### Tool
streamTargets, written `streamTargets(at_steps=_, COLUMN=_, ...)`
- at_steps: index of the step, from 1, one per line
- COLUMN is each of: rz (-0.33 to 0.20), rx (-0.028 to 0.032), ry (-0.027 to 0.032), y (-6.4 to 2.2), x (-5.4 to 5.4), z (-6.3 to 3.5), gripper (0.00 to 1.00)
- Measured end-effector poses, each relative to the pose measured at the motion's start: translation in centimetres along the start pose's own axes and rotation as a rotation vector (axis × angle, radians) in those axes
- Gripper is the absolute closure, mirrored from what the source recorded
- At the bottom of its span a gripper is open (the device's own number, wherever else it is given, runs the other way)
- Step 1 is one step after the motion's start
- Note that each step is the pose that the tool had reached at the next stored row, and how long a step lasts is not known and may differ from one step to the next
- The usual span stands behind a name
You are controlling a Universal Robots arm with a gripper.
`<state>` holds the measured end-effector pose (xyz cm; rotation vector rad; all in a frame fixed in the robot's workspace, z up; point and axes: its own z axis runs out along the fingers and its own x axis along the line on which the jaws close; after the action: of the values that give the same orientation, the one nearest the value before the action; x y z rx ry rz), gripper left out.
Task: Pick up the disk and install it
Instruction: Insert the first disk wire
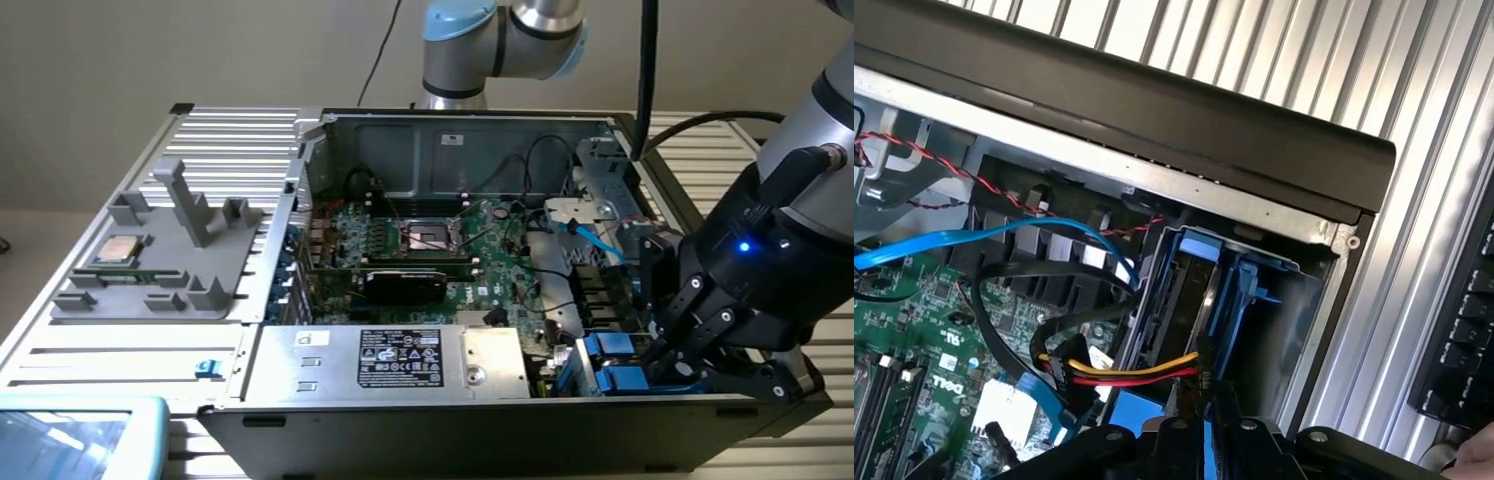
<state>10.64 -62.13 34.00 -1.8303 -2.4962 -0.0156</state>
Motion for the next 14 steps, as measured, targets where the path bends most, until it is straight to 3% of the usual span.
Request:
streamTargets(at_steps=3, rz=0.003, rx=0.0086, ry=-0.0026, y=0.07, x=0.02, z=-0.11, gripper=0.84)
streamTargets(at_steps=8, rz=0.003, rx=0.0103, ry=-0.0038, y=0.13, x=0.1, z=-0.11, gripper=0.84)
streamTargets(at_steps=12, rz=0.003, rx=0.0214, ry=-0.0122, y=0.37, x=0.31, z=-0.17, gripper=0.84)
streamTargets(at_steps=14, rz=0.004, rx=0.0302, ry=-0.0167, y=0.49, x=0.37, z=-0.22, gripper=0.84)
